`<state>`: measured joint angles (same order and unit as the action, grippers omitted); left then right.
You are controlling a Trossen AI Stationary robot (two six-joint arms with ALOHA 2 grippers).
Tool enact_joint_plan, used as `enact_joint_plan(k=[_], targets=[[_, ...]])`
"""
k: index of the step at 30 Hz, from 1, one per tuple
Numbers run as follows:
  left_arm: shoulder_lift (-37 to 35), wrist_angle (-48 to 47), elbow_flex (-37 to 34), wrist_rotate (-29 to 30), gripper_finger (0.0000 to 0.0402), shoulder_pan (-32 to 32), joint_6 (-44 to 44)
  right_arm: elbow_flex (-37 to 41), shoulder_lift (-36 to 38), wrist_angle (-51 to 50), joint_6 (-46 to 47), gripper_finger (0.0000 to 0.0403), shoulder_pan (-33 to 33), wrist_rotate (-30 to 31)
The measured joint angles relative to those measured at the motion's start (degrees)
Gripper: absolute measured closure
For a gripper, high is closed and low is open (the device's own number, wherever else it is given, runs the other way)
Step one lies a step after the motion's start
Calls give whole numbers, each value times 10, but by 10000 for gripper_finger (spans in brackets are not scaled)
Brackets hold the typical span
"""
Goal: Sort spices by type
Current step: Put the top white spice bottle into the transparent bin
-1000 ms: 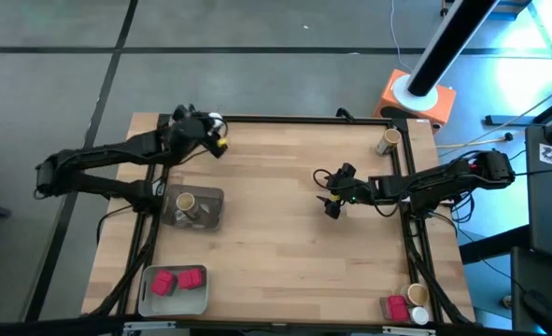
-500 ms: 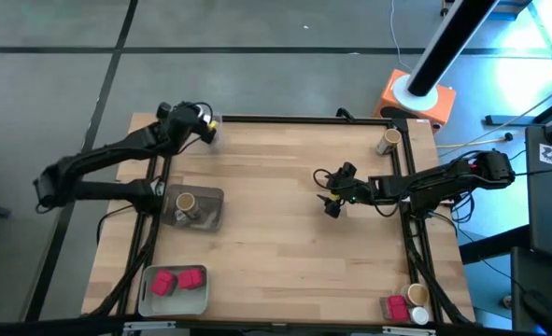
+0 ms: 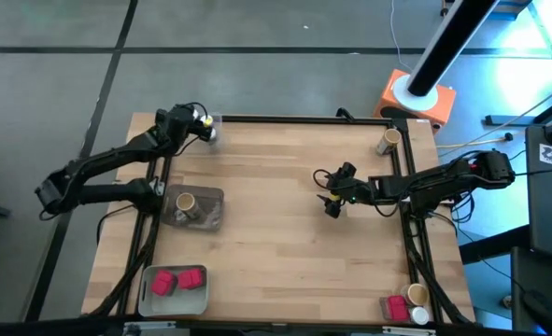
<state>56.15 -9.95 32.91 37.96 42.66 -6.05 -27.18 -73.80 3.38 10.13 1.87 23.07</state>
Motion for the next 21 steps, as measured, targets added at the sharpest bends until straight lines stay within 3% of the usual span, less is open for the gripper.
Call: enact_joint_plan(k=[21], targets=[[108, 34, -7, -30, 200, 61, 0, 0, 0, 0, 0, 59, 0, -1]])
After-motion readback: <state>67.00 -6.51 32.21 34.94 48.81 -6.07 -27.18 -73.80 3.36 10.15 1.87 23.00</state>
